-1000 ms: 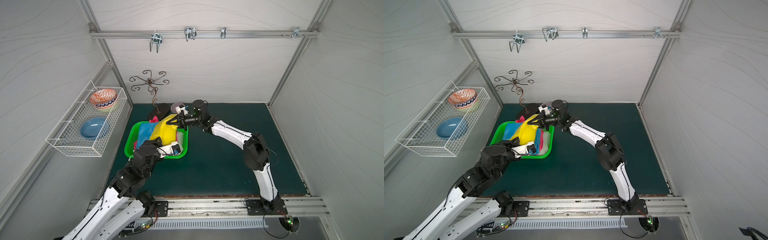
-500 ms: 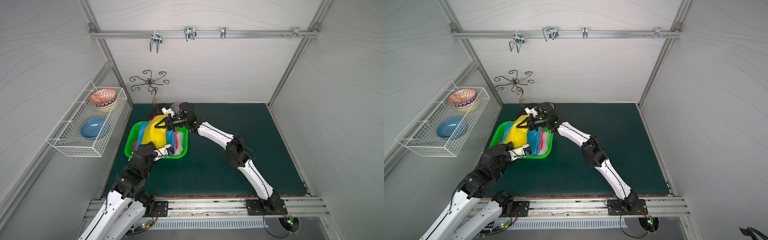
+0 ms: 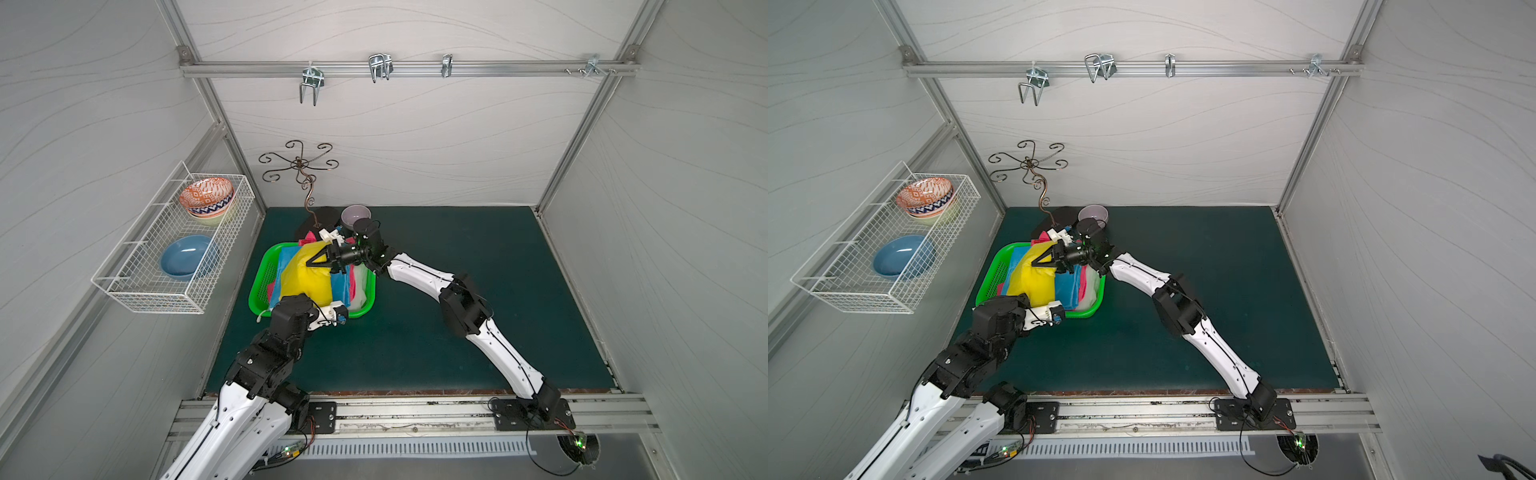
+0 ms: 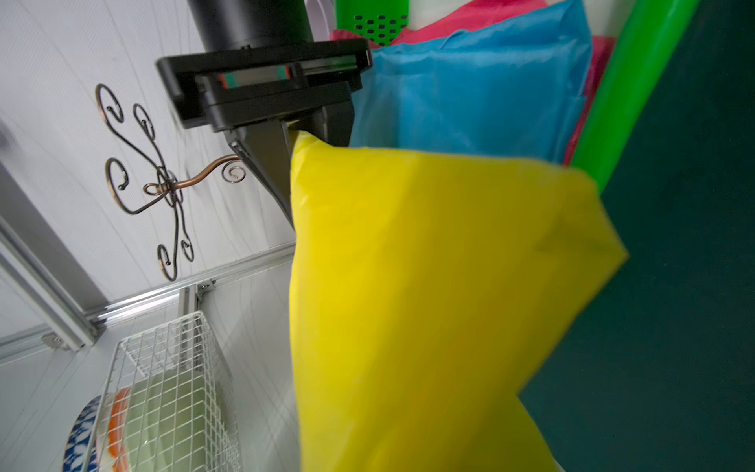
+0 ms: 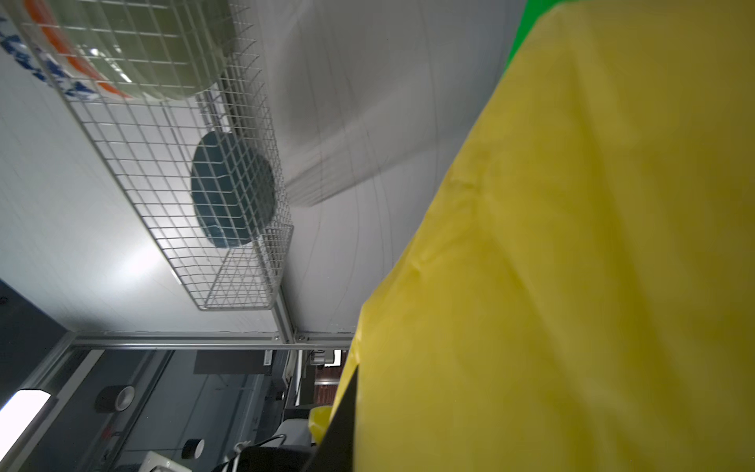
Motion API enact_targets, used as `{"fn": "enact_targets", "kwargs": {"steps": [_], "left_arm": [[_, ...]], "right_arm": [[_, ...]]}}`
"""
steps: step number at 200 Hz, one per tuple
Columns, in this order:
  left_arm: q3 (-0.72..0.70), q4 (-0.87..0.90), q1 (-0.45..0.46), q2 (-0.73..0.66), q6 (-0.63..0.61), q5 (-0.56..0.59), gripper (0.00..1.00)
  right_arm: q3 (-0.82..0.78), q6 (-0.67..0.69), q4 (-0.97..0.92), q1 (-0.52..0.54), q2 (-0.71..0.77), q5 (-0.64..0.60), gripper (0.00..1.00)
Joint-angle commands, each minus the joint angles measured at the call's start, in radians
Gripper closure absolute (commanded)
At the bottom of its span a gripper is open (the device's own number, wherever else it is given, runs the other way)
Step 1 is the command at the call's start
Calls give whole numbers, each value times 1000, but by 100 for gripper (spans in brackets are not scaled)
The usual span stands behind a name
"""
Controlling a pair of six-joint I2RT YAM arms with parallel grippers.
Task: Put the folded raincoat in the basket
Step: Place the raincoat in the basket.
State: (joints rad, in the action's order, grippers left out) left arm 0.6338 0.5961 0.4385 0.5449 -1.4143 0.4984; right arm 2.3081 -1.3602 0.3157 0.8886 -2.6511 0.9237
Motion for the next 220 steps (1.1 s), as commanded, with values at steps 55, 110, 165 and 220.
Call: {"fn": "enact_targets", "kwargs": {"steps": [55, 110, 165, 220], "left_arm": [[36, -42, 5, 45, 32, -100, 100], [69, -24, 5, 93, 84, -89, 100], [7, -105, -1, 102, 72, -108, 100], [15, -211, -86, 112, 177, -88, 80]], "right_arm": [[-361, 195, -142, -126, 315, -7, 41], [-520, 380, -369, -182, 486, -1, 37], [-649, 545, -518, -249, 591, -66, 36], [-630, 728, -697, -257, 630, -171, 36]]}}
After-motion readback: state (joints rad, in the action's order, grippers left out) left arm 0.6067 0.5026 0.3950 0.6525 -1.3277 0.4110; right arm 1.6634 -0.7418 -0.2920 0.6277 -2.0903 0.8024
